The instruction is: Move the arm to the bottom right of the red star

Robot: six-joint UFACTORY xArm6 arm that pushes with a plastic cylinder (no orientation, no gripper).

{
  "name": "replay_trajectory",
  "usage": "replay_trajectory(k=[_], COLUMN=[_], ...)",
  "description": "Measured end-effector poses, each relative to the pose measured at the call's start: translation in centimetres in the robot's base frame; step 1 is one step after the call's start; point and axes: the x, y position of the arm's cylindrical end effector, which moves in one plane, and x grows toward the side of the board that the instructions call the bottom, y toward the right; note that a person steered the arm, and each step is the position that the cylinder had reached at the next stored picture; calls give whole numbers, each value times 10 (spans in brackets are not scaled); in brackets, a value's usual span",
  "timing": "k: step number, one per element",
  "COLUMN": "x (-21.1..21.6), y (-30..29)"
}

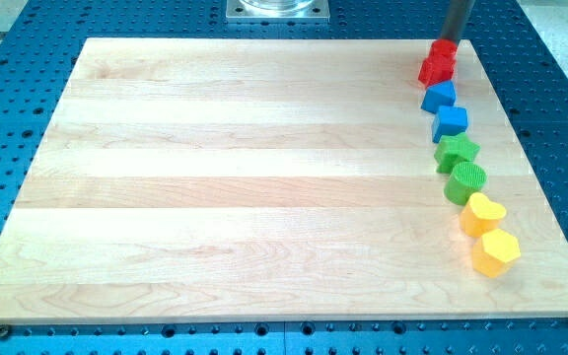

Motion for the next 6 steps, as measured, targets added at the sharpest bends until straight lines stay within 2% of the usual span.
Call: replay_trajectory(k=[2, 4, 5, 6], x=[0, 14, 59, 77], y=[0, 40, 43, 12])
